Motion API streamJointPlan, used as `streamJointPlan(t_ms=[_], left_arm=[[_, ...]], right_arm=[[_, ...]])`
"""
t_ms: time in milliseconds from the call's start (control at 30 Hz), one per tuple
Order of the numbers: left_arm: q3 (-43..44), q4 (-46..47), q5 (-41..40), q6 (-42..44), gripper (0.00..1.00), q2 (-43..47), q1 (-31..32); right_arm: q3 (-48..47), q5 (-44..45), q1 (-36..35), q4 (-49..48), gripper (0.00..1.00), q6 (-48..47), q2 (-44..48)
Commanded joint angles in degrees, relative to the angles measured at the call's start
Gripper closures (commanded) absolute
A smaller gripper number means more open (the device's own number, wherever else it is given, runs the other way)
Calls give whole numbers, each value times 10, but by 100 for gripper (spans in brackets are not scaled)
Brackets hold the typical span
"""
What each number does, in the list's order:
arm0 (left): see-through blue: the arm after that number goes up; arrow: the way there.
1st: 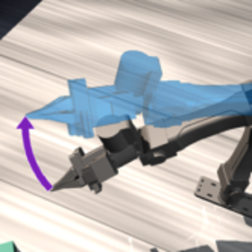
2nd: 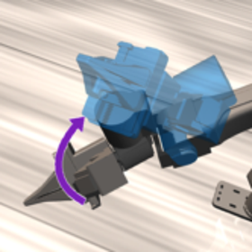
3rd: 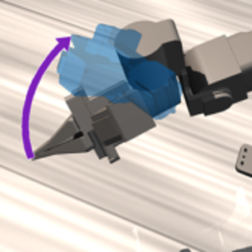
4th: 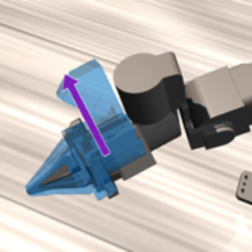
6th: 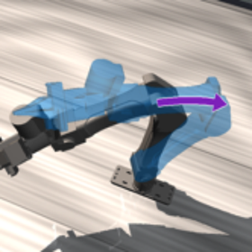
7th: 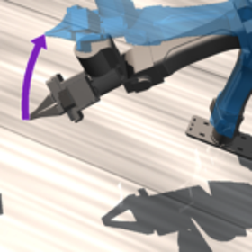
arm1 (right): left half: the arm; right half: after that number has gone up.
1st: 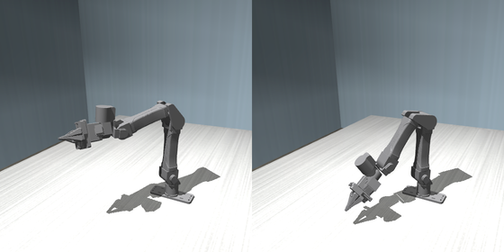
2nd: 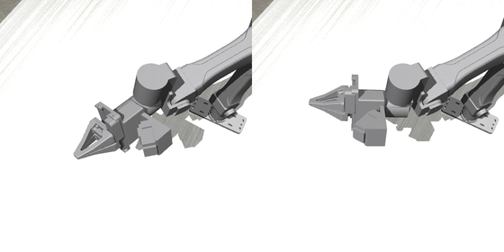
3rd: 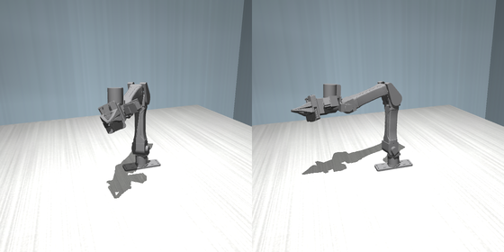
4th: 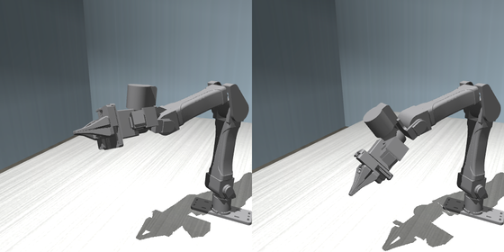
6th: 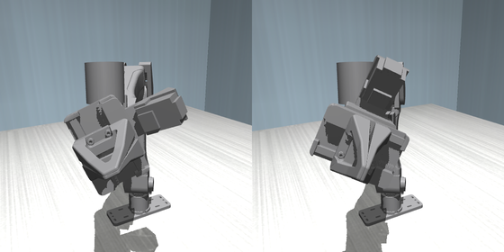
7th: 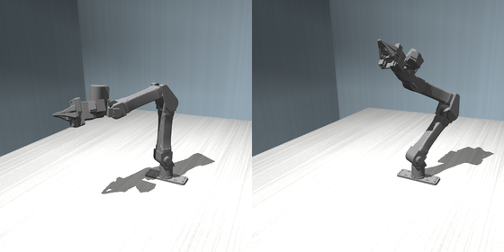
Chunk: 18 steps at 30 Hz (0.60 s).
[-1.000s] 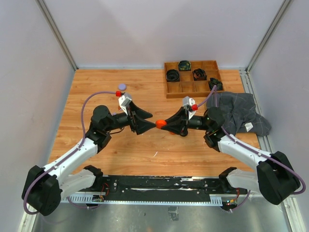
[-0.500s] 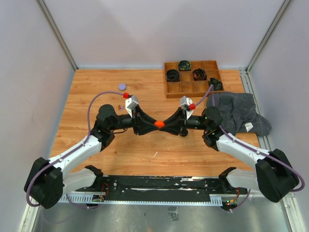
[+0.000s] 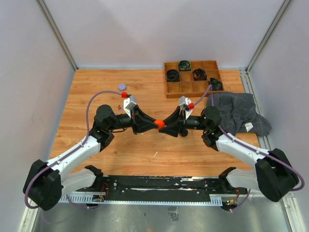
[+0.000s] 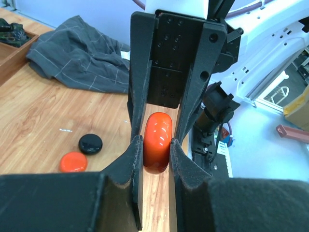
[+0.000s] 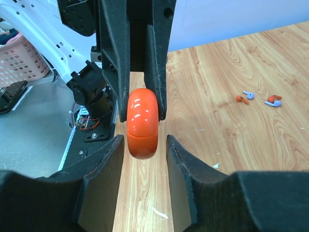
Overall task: Insert the wireless bluetooth earbuds into the charging case
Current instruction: Open the charging case.
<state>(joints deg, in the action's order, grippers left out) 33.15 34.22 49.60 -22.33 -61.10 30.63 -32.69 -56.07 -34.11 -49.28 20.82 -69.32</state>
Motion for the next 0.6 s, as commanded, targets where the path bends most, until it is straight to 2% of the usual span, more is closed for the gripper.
streamJointPlan(t_ms=[0, 167, 567], left_arm=[[-1, 36, -9, -3, 100, 16, 4], [1, 38, -11, -3, 100, 13, 4], [-5, 38, -21, -1, 100, 17, 7]], right_arm=[[-8, 14, -10, -7, 57, 3, 8], [-7, 17, -15, -22, 56, 10, 5], [-6, 14, -25, -94, 69, 50, -18]])
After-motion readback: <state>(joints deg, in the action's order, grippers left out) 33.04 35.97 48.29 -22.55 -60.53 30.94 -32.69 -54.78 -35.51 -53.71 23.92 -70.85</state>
